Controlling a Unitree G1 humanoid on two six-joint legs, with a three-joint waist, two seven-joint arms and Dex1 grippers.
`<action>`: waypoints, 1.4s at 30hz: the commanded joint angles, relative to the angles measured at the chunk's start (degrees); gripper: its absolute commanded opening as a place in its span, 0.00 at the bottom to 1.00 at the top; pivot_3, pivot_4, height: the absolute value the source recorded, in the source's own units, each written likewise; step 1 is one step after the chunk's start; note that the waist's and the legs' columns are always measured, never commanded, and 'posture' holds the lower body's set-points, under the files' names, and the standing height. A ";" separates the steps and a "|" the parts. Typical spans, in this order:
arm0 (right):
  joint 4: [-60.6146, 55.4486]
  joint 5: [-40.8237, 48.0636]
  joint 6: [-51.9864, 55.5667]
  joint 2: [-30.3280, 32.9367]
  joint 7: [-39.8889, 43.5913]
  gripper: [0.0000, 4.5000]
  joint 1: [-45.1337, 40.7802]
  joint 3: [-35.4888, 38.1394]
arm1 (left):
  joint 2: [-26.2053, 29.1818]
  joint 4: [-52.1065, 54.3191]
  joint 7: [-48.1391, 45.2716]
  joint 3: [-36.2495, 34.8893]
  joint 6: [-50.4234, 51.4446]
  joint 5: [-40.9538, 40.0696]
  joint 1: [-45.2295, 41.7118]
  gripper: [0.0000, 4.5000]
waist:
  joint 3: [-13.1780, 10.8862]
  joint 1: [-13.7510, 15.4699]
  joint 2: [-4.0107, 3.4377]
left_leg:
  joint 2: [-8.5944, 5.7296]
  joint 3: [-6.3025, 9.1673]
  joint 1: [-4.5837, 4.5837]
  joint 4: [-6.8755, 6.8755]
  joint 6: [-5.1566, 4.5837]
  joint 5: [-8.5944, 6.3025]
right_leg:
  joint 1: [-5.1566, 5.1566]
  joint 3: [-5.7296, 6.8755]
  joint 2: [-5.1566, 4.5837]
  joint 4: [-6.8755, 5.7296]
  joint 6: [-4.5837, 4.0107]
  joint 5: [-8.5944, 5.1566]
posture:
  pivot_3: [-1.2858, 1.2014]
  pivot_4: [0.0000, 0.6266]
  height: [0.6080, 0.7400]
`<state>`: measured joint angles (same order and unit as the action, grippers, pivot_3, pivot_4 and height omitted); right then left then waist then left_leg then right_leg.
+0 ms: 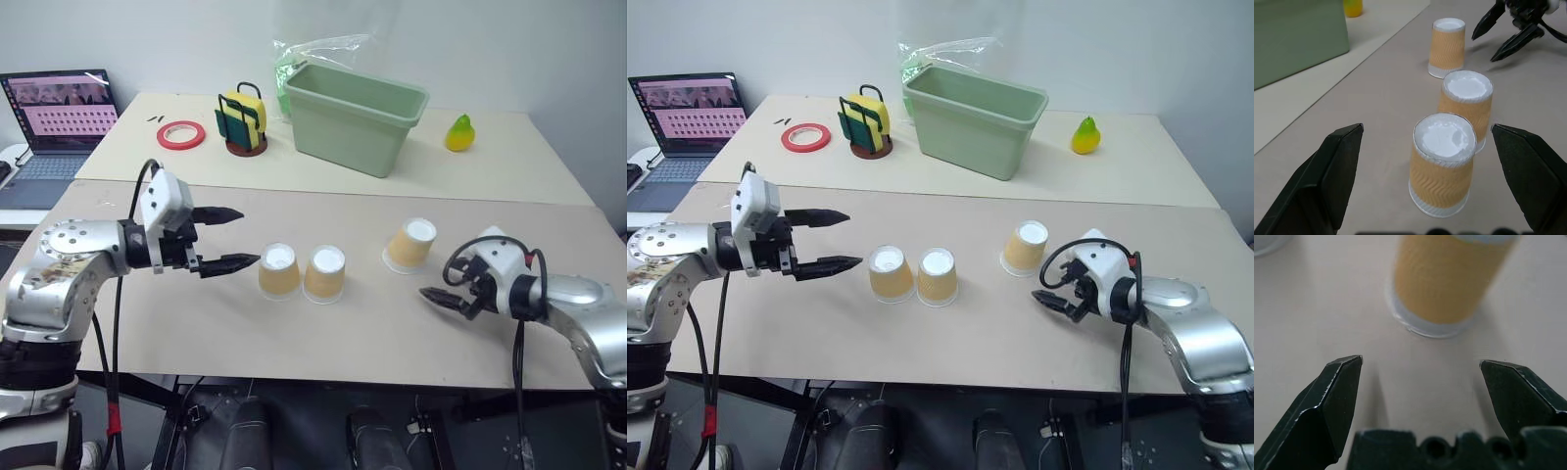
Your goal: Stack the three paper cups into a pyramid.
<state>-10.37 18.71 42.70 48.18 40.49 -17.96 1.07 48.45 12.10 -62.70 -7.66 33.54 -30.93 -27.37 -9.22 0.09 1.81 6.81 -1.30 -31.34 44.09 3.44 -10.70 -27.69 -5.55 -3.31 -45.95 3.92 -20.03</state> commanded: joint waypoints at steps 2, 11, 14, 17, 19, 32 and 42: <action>0.89 -0.37 -2.21 -1.80 0.42 1.00 -4.90 0.43 | 0.28 4.29 2.01 -1.11 0.84 -1.29 0.17 0.99 | -0.04 -0.11 -0.05 | 0.00 0.00 -0.08 -0.09 0.00 -0.01 | -0.10 0.01 0.00 -0.01 0.29 0.12 | 0.52 0.24 0.36; 5.99 -1.07 -2.69 -6.25 0.49 1.00 -13.50 -0.26 | 0.42 7.39 3.79 -1.36 3.09 -3.03 0.31 0.99 | -0.08 -0.32 -0.09 | 0.00 0.00 -0.27 -0.03 -0.01 0.00 | -0.32 0.01 0.01 -0.08 0.31 0.14 | 0.52 0.24 0.36; 6.96 -1.56 -2.47 -7.12 0.52 1.00 -14.77 -0.41 | 0.57 7.62 4.07 -1.21 3.25 -3.19 0.39 0.99 | -0.08 -0.34 -0.10 | 0.00 0.00 -0.33 -0.04 -0.01 0.00 | -0.37 0.01 0.01 -0.09 0.30 0.14 | 0.52 0.24 0.36; 8.49 -2.13 -2.05 -7.85 -0.16 1.00 -15.39 -0.61 | 0.62 7.85 4.28 -1.06 3.30 -3.26 0.37 0.99 | -0.08 -0.31 -0.10 | 0.00 0.00 -0.36 -0.03 -0.01 0.00 | -0.37 0.02 0.00 -0.09 0.30 0.14 | 0.52 0.24 0.36; 8.70 -2.17 -1.85 -8.08 -0.30 1.00 -15.71 -0.40 | 0.64 8.05 4.44 -1.01 3.46 -3.33 0.45 0.99 | -0.08 -0.32 -0.10 | 0.00 0.00 -0.36 -0.01 -0.01 0.01 | -0.38 0.02 0.01 -0.10 0.30 0.15 | 0.52 0.24 0.36; 7.18 -1.07 -1.23 -7.19 1.76 0.57 -20.48 0.05 | 0.65 8.96 5.21 -1.03 3.84 -3.44 1.92 1.00 | -0.14 -0.67 -0.18 | 0.00 0.00 -0.38 -0.02 -0.01 0.01 | -0.41 0.01 0.01 -0.12 0.30 0.15 | 0.52 0.24 0.36; 6.59 8.35 4.60 -4.63 25.58 0.57 -48.17 -8.10 | 1.05 7.86 5.16 -1.35 3.68 -3.19 3.18 1.00 | -0.40 -1.20 -0.57 | 0.00 0.01 -0.41 -0.15 -0.01 0.01 | -0.54 0.03 0.02 -0.17 0.26 0.13 | 0.52 0.24 0.36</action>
<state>-3.02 24.97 45.45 44.00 61.86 -62.97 -5.35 48.43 19.37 -57.56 -7.64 37.66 -33.81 -24.44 -9.61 -1.11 1.24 6.81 -1.29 -31.75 43.95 3.43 -10.69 -28.23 -5.52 -3.29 -46.12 4.18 -19.90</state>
